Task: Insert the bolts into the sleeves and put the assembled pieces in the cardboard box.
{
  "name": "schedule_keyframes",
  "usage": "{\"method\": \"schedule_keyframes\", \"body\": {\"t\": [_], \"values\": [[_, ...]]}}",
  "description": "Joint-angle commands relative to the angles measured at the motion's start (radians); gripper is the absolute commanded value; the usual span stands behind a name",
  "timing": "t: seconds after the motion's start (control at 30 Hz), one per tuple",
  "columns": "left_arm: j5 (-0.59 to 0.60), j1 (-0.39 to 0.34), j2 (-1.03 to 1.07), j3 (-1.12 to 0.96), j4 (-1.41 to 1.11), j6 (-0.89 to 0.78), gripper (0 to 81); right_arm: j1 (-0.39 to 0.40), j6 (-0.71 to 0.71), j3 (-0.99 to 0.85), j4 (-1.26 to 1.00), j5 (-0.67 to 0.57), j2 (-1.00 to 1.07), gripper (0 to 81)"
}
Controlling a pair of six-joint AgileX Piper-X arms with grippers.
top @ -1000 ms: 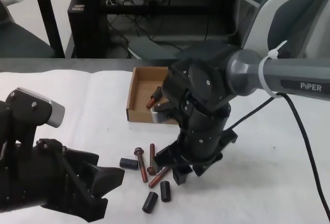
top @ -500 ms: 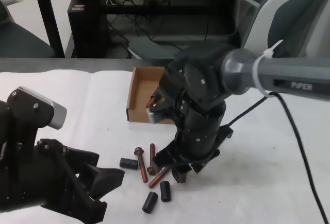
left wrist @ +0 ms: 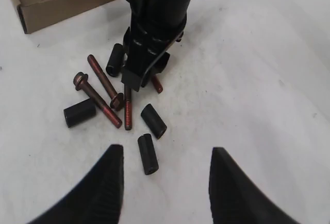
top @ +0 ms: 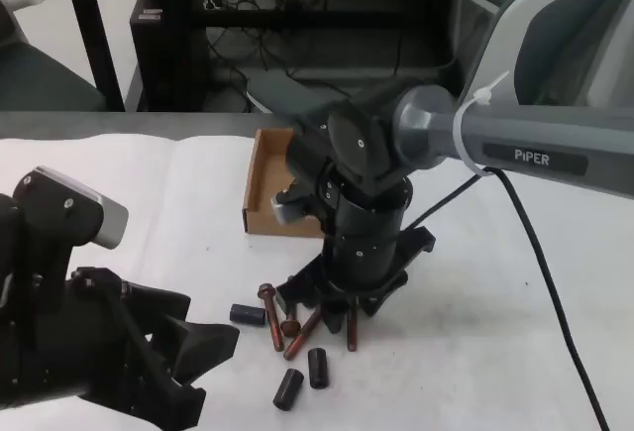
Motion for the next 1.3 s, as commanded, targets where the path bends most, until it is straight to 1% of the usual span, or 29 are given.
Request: {"method": "schedule_keyframes", "body": {"t": [0.0,0.1,0.3,0.47,0.53,0.77,1.1,1.2,1.27], "values": [[-0.008,-0.004,-0.009,-0.001,-0.021,0.005,51.7,-0.005,0.09,-0.013,-0.01,0.01,-0.002,44.2],[-0.008,-0.004,-0.009,-0.001,-0.044,0.006,51.7,-0.005,0.168,-0.013,-0.007,0.01,-0.002,44.2],[-0.008,-0.004,-0.009,-0.001,-0.058,0.006,51.7,-0.005,0.264,-0.013,-0.031,0.01,-0.002,44.2],[-0.008,-0.001,-0.009,-0.001,-0.058,0.006,51.7,-0.005,0.267,-0.013,-0.029,0.01,-0.002,44.2],[-0.008,-0.001,-0.009,-0.001,-0.058,0.006,51.7,-0.005,0.302,-0.013,-0.018,0.01,-0.002,44.2],[-0.008,-0.001,-0.009,-0.001,-0.058,0.03,51.7,-0.005,0.308,-0.013,0.069,0.01,-0.002,44.2],[-0.008,-0.001,-0.009,-0.001,-0.058,0.03,51.7,-0.005,0.308,-0.013,0.053,0.007,-0.002,44.2],[-0.008,-0.001,-0.009,-0.001,-0.058,0.03,51.7,-0.005,0.308,-0.013,0.022,-0.032,-0.002,44.2],[-0.008,-0.001,-0.009,-0.001,-0.058,0.03,51.7,-0.005,0.308,-0.013,0.014,-0.035,-0.002,44.2]]}}
